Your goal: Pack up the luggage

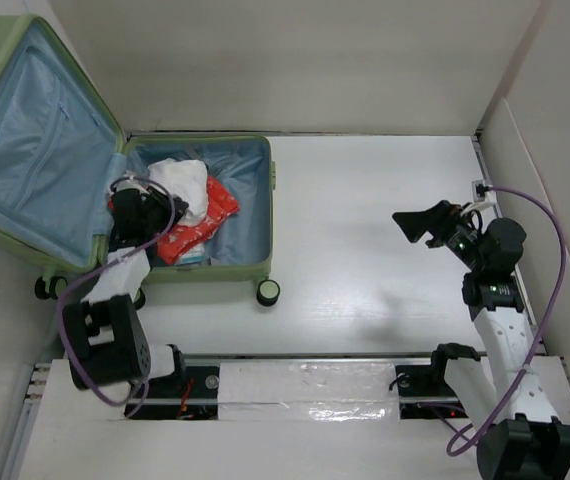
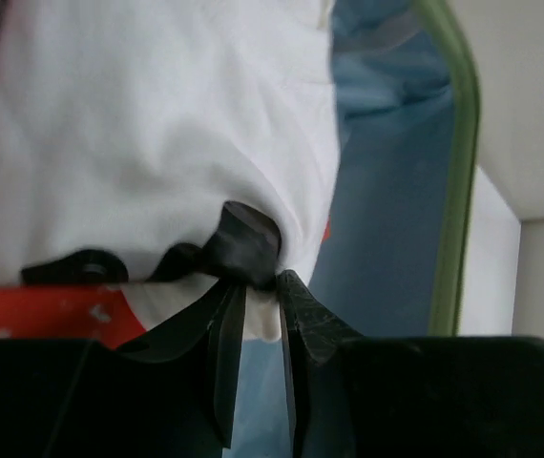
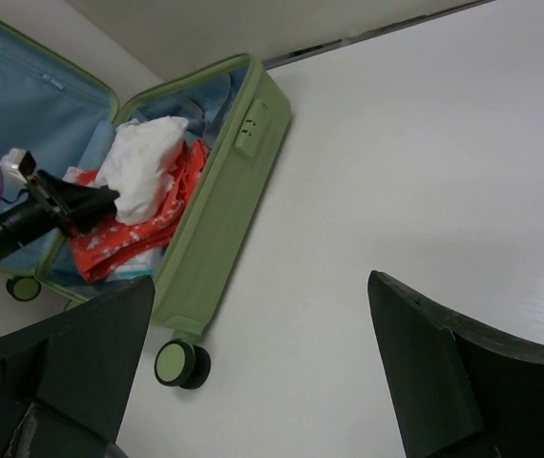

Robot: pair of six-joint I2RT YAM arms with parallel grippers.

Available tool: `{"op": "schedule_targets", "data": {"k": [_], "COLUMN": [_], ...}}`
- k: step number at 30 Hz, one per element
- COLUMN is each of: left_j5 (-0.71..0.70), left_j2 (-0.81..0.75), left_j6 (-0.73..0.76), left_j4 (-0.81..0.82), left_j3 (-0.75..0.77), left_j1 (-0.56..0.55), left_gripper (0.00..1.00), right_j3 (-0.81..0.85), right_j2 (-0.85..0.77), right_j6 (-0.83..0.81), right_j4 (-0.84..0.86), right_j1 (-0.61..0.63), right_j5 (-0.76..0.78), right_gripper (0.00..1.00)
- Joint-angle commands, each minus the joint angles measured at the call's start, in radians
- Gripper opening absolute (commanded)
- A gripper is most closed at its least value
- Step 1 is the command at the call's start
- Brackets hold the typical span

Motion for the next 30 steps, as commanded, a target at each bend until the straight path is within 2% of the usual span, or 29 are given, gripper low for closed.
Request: {"op": "schedule_targets", "data": {"k": [1,4,5,6,7,9,10,11,12,13,14,15,16,18,19,21,22,25,30], "left_j5": [-0.261,-0.439,-0.472,-0.497,-0.520,-0.535,-0.559,-0.578,-0.596,-0.657,-0.700,-0.745,-0.868,-0.993,-1.144,-1.257,-1.364,-1.516,-1.657], "left_j2": [-0.194,-0.312,-0.343,-0.404,-0.432,-0.517,-0.548,-0.585,-0.623,-0.706,-0.749,-0.803,-0.802,-0.791,-0.796,-0.790,-0.774,-0.721,-0.629], "left_j6": [-0.053,-0.056,-0.056,-0.056,-0.039,-0.021,-0.014,-0.011,0.005,0.018,0.030,0.041,0.041,0.045,0.059,0.100,0.105,0.150,0.153], "left_j4": [-0.040,-0.176,-0.199,-0.234,-0.255,-0.300,-0.335,-0.364,-0.415,-0.438,-0.458,-0.516,-0.572,-0.680,-0.700,-0.717,-0.739,-0.762,-0.777], "left_j3": [0.021,0.032,0.030,0.029,0.027,0.040,0.049,0.055,0.067,0.073,0.076,0.099,0.133,0.206,0.230,0.286,0.314,0.377,0.438], "left_j1": [0.011,0.011,0.011,0.011,0.011,0.011,0.011,0.011,0.011,0.011,0.011,0.011,-0.013,-0.013,-0.013,-0.032,-0.044,-0.070,-0.070], "left_gripper": [0.18,0.20,0.22,0.30,0.33,0.35,0.34,0.34,0.33,0.33,0.32,0.32,0.32,0.29,0.29,0.31,0.32,0.39,0.41], "right_j3": [-0.006,-0.023,-0.034,-0.037,-0.038,-0.035,-0.032,-0.028,-0.023,-0.012,-0.005,0.003,0.012,0.011,0.008,-0.003,-0.006,-0.011,-0.011], "right_j2": [-0.005,0.015,0.027,0.036,0.061,0.087,0.101,0.111,0.131,0.141,0.148,0.157,0.171,0.182,0.190,0.194,0.196,0.207,0.193], "right_j6": [0.010,-0.001,-0.004,-0.007,-0.010,-0.024,-0.032,-0.041,-0.070,-0.084,-0.098,-0.128,-0.141,-0.156,-0.157,-0.165,-0.165,-0.170,-0.181], "right_j4": [0.083,0.097,0.103,0.120,0.134,0.141,0.149,0.152,0.157,0.157,0.151,0.135,0.132,0.141,0.146,0.154,0.155,0.164,0.145], "right_j1": [0.030,0.059,0.068,0.090,0.102,0.125,0.157,0.174,0.192,0.212,0.253,0.275,0.297,0.352,0.366,0.396,0.406,0.435,0.444], "right_j5": [-0.024,-0.012,-0.001,0.008,0.020,0.025,0.029,0.037,0.042,0.049,0.080,0.097,0.114,0.143,0.146,0.144,0.143,0.120,0.109], "right_gripper": [1.00,1.00,1.00,1.00,1.00,1.00,0.93,0.83,0.67,0.22,0.08,0.00,0.00,0.00,0.07,0.17,0.25,0.37,0.40]}}
